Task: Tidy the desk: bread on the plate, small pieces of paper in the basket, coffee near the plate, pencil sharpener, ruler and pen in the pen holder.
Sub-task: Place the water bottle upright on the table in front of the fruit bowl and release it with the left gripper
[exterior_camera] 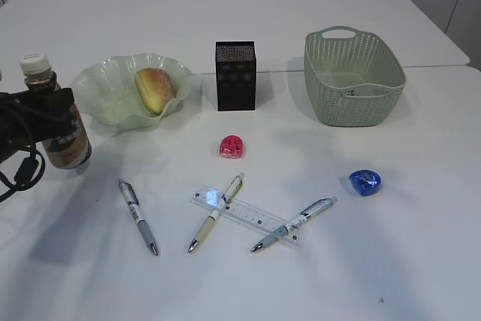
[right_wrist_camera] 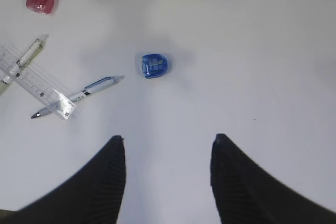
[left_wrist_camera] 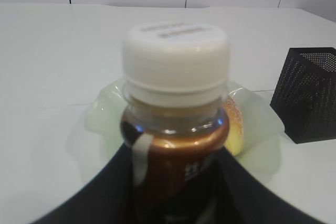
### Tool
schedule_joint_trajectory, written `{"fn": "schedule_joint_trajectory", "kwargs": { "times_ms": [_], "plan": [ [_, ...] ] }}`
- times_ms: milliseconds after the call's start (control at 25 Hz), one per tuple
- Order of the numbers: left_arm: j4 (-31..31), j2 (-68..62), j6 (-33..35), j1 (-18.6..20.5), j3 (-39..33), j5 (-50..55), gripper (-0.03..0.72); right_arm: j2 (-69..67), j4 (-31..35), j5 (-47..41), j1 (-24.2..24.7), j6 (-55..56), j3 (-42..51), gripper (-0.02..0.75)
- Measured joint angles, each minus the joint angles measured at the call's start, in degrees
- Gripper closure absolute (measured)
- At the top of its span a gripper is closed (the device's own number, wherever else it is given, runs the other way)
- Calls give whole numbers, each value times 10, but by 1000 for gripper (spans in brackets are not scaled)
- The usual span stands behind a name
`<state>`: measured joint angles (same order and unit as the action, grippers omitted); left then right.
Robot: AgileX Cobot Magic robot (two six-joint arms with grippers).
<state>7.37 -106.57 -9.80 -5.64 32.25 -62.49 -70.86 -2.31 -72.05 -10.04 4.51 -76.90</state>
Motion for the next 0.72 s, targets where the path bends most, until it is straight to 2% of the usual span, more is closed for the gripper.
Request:
{"fn": "schedule_joint_trajectory", "kwargs": {
  "times_ms": [720],
  "plan": [
    [-2, -54, 1, 0, 35, -1, 447, 0, -20, 0, 0, -1, 0, 318]
  ]
}}
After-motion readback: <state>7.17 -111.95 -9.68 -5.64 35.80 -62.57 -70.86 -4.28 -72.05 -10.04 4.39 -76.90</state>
